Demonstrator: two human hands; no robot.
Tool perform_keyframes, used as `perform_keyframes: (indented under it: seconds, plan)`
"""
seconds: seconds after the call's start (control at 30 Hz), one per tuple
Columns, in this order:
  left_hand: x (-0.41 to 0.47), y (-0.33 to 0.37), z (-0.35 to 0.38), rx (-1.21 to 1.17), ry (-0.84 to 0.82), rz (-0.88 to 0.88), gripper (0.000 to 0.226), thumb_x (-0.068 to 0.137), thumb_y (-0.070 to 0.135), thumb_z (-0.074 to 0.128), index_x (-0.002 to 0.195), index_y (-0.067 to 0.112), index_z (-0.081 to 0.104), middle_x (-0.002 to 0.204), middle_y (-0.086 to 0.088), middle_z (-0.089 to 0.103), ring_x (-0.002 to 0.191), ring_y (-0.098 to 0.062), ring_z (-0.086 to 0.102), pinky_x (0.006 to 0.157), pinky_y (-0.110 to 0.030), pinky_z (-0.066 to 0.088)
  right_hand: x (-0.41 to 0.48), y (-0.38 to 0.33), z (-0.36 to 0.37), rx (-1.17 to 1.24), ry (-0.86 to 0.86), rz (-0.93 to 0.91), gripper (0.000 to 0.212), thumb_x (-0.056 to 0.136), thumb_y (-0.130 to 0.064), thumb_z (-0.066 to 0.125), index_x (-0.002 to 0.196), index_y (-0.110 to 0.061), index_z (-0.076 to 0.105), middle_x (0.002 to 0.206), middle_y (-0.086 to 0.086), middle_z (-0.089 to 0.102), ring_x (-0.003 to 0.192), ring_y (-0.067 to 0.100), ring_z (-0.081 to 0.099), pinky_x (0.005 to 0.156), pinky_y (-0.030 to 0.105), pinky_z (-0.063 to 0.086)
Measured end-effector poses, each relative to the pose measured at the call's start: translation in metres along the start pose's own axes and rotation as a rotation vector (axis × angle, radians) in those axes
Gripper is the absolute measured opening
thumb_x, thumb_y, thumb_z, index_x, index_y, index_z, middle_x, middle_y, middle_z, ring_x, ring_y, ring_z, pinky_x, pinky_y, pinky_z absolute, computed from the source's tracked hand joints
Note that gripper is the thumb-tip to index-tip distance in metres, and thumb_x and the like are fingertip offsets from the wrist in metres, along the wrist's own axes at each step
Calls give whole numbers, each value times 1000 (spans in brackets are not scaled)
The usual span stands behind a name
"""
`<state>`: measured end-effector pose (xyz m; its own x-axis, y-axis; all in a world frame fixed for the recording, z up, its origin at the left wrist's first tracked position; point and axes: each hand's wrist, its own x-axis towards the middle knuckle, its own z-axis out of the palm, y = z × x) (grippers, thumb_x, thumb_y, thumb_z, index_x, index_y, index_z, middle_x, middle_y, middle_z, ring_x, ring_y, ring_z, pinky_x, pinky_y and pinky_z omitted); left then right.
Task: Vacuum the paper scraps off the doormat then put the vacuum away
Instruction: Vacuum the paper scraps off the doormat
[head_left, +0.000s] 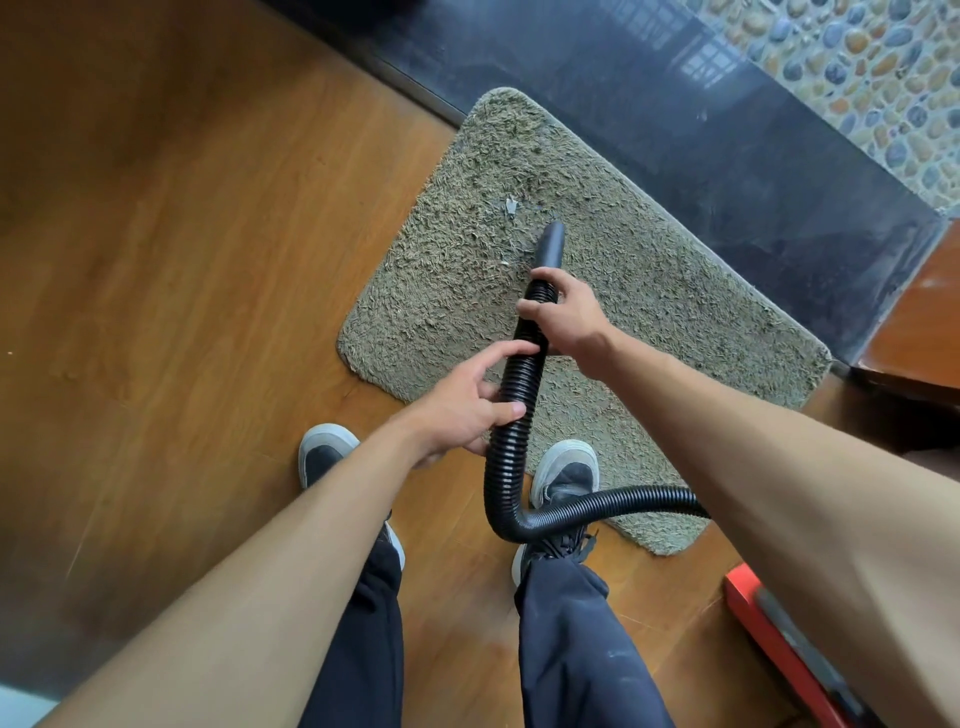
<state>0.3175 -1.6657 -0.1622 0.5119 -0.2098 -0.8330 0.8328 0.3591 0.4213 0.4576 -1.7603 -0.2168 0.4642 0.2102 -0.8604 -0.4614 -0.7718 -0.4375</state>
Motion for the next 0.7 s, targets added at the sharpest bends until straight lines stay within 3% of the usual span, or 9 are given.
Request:
perform_keyframes:
  seconds: [0.23, 0.33, 0.53, 0.7]
  plan:
    - [-15, -22, 2, -44, -18, -27, 60, 95, -2, 56, 131, 45, 47, 102, -7, 67, 87, -16, 67, 69, -39, 59, -13, 13, 13, -34, -66, 21, 52, 87, -19, 68, 135, -29, 51, 120, 14, 62, 98, 28, 69, 83, 50, 59]
    - [-27, -37, -1, -77, 1, -36, 59, 95, -2, 56, 128, 46, 48, 101, -9, 67, 88, -18, 68, 72, -42, 59, -19, 16, 31, -110, -89, -18, 56, 79, -27, 69, 132, -32, 53, 118, 10, 63, 100, 27, 68, 89, 50, 56]
    - [-43, -57, -4, -124, 43, -54, 57, 95, 0, 58, 125, 48, 49, 103, -9, 69, 94, -24, 68, 77, -49, 58, -27, 24, 55, -208, -87, -70, 52, 85, -23, 68, 135, -26, 53, 123, 8, 62, 105, 25, 65, 98, 44, 52]
    - [-50, -65, 0, -166, 45, -58, 58, 95, -1, 58, 127, 46, 48, 114, -22, 66, 107, -41, 66, 80, -53, 57, -30, 30, 62, -280, -130, -112, 52, 87, -23, 68, 136, -25, 53, 122, 9, 64, 106, 25, 64, 99, 45, 50]
